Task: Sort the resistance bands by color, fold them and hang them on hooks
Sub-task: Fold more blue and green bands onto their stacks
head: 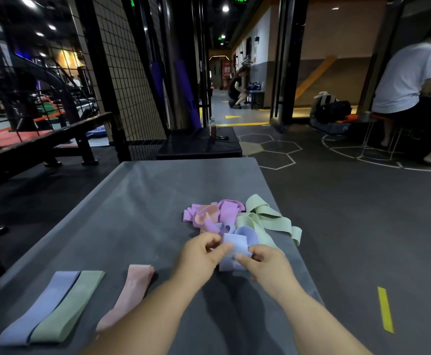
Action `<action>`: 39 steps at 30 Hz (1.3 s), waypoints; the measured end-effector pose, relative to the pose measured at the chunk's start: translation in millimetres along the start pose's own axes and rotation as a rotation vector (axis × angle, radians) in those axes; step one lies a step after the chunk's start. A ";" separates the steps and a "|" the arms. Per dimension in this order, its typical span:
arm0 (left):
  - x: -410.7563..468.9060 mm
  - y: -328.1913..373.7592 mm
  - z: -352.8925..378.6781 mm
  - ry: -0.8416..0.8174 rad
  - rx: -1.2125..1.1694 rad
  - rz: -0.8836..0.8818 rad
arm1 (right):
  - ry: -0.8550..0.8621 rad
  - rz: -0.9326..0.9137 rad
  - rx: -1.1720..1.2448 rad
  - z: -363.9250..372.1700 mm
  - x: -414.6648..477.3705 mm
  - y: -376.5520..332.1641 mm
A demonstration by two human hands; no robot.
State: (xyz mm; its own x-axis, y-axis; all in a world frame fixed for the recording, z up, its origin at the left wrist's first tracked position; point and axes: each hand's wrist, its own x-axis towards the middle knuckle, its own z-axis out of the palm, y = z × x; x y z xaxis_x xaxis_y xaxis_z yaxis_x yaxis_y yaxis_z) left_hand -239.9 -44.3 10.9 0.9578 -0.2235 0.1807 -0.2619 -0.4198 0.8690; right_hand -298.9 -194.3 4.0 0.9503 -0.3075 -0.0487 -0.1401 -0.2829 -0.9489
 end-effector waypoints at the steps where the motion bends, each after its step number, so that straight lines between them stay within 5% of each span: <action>1: 2.1 -3.1 -0.1 0.024 -0.025 -0.033 | -0.030 0.011 0.046 -0.7 -0.2 -0.8; 6: 4.2 -13.0 -8.6 0.103 -0.029 -0.165 | -0.064 0.106 0.185 -3.3 0.2 -1.6; 16: 14.8 -14.2 -44.5 0.368 -0.288 -0.273 | 0.377 0.284 0.367 -17.3 12.1 4.0; 25: 6.4 7.6 -44.4 0.313 -0.591 -0.355 | 0.092 0.178 -0.354 1.0 4.5 13.2; 39: 17.9 64.9 -45.3 0.247 -0.851 -0.309 | -0.042 0.114 -0.412 4.0 -1.8 8.2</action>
State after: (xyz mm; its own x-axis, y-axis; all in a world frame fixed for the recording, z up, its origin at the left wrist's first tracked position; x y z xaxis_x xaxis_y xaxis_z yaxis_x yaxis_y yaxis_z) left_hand -234.4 -35.6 91.4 0.9940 0.0249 -0.1061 0.0890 0.3767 0.9220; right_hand -300.6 -192.4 -5.0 0.9317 -0.3229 -0.1666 -0.3359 -0.5910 -0.7334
